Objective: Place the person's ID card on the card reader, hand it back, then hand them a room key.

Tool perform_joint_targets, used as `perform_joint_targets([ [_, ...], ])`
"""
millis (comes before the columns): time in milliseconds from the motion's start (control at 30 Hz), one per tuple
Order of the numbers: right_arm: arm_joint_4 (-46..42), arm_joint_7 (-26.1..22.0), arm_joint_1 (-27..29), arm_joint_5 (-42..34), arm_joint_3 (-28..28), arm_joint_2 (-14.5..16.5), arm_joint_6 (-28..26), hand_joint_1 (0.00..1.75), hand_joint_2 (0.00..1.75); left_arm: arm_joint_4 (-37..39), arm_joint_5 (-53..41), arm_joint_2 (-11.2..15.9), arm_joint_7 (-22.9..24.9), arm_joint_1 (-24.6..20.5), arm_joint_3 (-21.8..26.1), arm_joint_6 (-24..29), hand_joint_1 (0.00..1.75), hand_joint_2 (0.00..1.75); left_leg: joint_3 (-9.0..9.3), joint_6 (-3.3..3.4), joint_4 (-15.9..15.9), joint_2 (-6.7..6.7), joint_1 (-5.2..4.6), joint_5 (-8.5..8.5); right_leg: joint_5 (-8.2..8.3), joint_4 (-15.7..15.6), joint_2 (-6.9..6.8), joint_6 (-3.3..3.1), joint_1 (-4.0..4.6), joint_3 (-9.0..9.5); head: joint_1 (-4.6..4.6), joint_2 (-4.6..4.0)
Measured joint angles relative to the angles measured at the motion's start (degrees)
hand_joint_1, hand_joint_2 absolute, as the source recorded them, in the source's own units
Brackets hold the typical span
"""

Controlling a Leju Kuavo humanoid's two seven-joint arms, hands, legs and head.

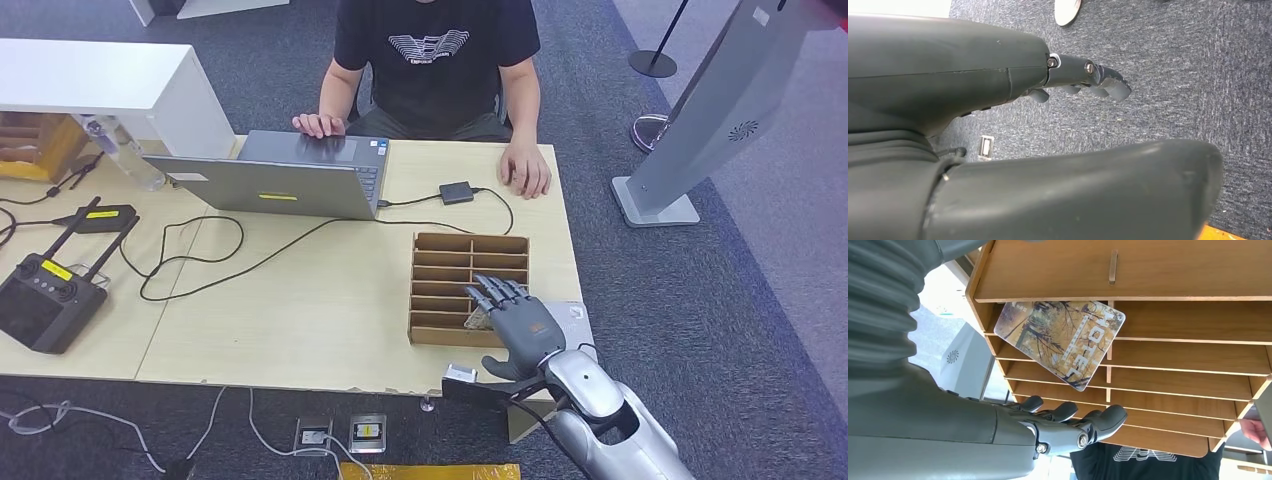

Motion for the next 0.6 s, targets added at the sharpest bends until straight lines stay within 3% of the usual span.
perform_joint_targets([
  [100,0.00,0.06,0.00,0.00,0.00,0.00,0.01,1.60,1.75,0.00,0.00,0.00,0.00,0.02,0.00,0.00,0.00,0.00,0.00,0.00,0.00,0.00,0.00,0.00,0.00,0.00,0.00,0.00,0.00,0.00,-0.01,0.00],
  [133,0.00,0.11,0.00,0.00,0.00,0.00,0.03,1.75,1.75,0.00,0.00,0.00,0.00,0.03,0.00,-0.01,0.00,0.00,0.00,0.00,0.00,0.00,0.00,0.00,0.00,0.00,0.00,0.00,0.00,0.00,-0.01,0.00],
  [467,0.00,0.45,-0.02,0.01,0.00,0.00,0.44,1.75,1.75,0.00,-0.01,0.02,0.00,0.06,0.00,-0.15,0.00,0.00,0.00,0.00,0.00,0.00,0.00,0.00,0.00,0.00,0.00,0.00,0.00,0.00,0.00,0.00],
  [600,-0.03,3.06,0.08,0.44,0.19,0.26,0.88,1.75,1.75,-0.01,-0.10,0.08,0.00,0.06,0.00,-0.43,0.00,0.00,0.01,0.00,0.00,0.00,0.00,0.00,0.00,0.00,0.00,0.00,0.00,0.00,0.01,0.00],
])
